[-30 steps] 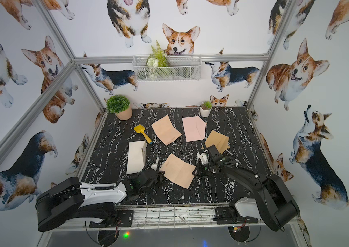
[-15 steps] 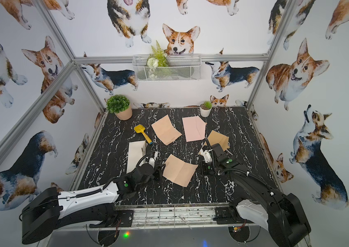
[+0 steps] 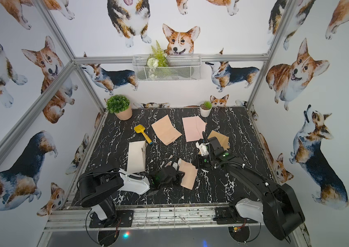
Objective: Take the letter paper out of the envelope
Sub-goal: Place the letter paper at the center of the board.
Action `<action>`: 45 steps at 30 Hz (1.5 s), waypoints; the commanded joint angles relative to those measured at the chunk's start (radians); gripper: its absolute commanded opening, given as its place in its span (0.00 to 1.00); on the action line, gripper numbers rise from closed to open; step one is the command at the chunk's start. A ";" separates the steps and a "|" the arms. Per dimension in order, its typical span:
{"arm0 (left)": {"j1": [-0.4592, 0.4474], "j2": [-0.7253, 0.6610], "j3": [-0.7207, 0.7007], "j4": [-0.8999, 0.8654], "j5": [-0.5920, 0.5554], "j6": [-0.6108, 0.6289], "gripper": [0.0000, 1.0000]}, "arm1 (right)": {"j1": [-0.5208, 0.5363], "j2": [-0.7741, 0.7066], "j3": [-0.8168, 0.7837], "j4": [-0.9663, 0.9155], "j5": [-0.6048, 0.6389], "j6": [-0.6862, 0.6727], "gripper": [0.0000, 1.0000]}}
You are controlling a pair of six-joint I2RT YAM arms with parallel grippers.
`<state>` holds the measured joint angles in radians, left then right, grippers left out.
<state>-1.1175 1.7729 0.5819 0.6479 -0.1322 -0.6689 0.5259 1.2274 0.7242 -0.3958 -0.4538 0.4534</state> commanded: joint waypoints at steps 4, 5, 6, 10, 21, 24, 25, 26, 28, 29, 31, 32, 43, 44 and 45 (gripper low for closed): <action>-0.001 0.010 -0.030 0.088 0.007 -0.032 0.17 | 0.007 0.123 -0.051 0.222 -0.088 0.062 0.00; -0.001 0.007 -0.028 0.077 0.004 -0.028 0.17 | 0.010 0.142 -0.062 0.238 -0.087 0.066 0.00; -0.001 0.005 -0.030 0.074 0.001 -0.027 0.17 | 0.015 0.157 -0.072 0.252 -0.081 0.070 0.00; 0.001 0.009 -0.037 0.092 -0.006 -0.030 0.17 | 0.022 0.214 -0.124 0.327 -0.059 0.093 0.00; 0.007 -0.010 -0.070 0.128 -0.030 -0.031 0.17 | 0.086 0.277 -0.176 0.397 -0.010 0.130 0.00; 0.007 -0.047 -0.064 0.092 -0.037 -0.013 0.17 | 0.089 0.226 -0.158 0.349 0.005 0.120 0.00; 0.006 -0.065 -0.060 0.071 -0.041 -0.006 0.17 | 0.089 0.204 -0.148 0.326 0.010 0.115 0.00; 0.006 -0.087 -0.054 0.045 -0.046 0.003 0.18 | 0.090 0.172 -0.138 0.298 0.018 0.108 0.00; 0.006 -0.144 -0.040 -0.010 -0.057 0.024 0.24 | 0.089 0.113 -0.109 0.239 0.038 0.091 0.00; 0.007 -0.171 -0.031 -0.042 -0.065 0.038 0.26 | 0.091 0.083 -0.093 0.208 0.052 0.079 0.00; 0.007 -0.229 -0.012 -0.112 -0.086 0.071 0.29 | 0.086 0.034 -0.058 0.154 0.082 0.053 0.00; 0.008 -0.252 0.001 -0.141 -0.096 0.087 0.31 | 0.079 0.018 -0.043 0.134 0.087 0.041 0.00; 0.169 -0.558 -0.006 -0.413 -0.172 0.267 0.45 | -0.224 -0.061 -0.013 0.193 -0.003 -0.085 0.39; 0.199 -0.600 -0.013 -0.439 -0.186 0.295 0.47 | -0.274 -0.067 -0.022 0.224 -0.001 -0.085 0.54; 0.232 -0.640 -0.022 -0.465 -0.201 0.330 0.49 | -0.333 -0.070 -0.032 0.260 0.001 -0.087 0.71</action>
<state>-0.9485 1.2156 0.5762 0.3016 -0.2638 -0.4568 0.3115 1.1717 0.7097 -0.2424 -0.4381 0.4145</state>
